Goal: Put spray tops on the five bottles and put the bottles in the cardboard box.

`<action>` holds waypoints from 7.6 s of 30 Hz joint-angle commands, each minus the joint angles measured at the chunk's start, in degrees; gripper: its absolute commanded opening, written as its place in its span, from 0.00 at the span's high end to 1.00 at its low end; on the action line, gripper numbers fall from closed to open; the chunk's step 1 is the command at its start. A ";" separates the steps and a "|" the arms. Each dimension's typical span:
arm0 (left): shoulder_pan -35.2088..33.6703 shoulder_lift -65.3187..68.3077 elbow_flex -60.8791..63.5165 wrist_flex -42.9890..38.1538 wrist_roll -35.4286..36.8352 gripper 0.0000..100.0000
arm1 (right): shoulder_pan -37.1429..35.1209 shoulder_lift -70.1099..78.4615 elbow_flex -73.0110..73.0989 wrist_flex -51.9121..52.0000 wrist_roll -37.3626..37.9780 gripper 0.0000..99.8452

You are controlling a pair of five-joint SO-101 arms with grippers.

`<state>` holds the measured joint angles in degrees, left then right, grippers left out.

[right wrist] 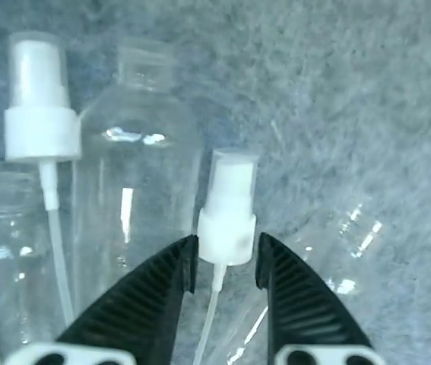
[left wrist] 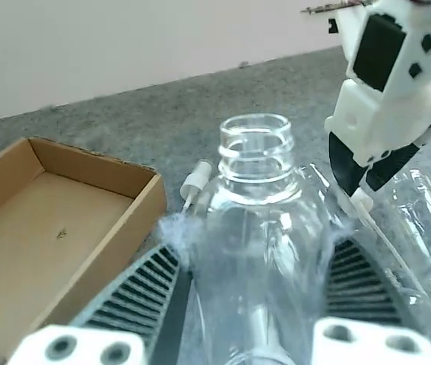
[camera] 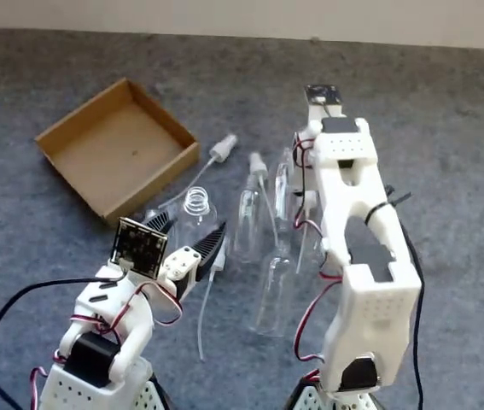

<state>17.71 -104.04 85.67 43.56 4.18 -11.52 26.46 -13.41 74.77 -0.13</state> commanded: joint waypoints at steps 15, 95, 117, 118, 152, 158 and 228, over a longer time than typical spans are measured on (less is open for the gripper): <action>0.48 -0.40 0.31 -1.49 0.70 0.88 | -2.15 9.71 -12.00 4.62 0.53 0.87; 31.60 -0.22 11.30 -24.53 0.70 0.88 | -7.78 -75.47 4.18 5.23 0.53 0.98; 31.60 -0.13 11.30 -20.66 0.70 0.88 | -8.04 -90.95 19.47 -5.67 0.18 0.98; 31.60 -0.13 11.30 -20.84 0.70 0.88 | -8.92 -90.95 19.47 -5.67 0.18 0.98; 31.08 -0.31 9.89 -24.53 0.70 0.88 | -13.76 -90.95 31.69 -10.07 0.62 0.98; 26.95 -0.31 7.78 -24.53 0.70 0.88 | -16.31 -93.41 32.92 -5.67 0.62 0.98; 6.64 -0.31 2.77 -24.53 0.79 0.88 | -30.02 -115.74 57.98 7.16 10.02 0.99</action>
<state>28.79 -103.96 93.49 20.70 4.18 -40.88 -89.23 44.26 84.62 9.54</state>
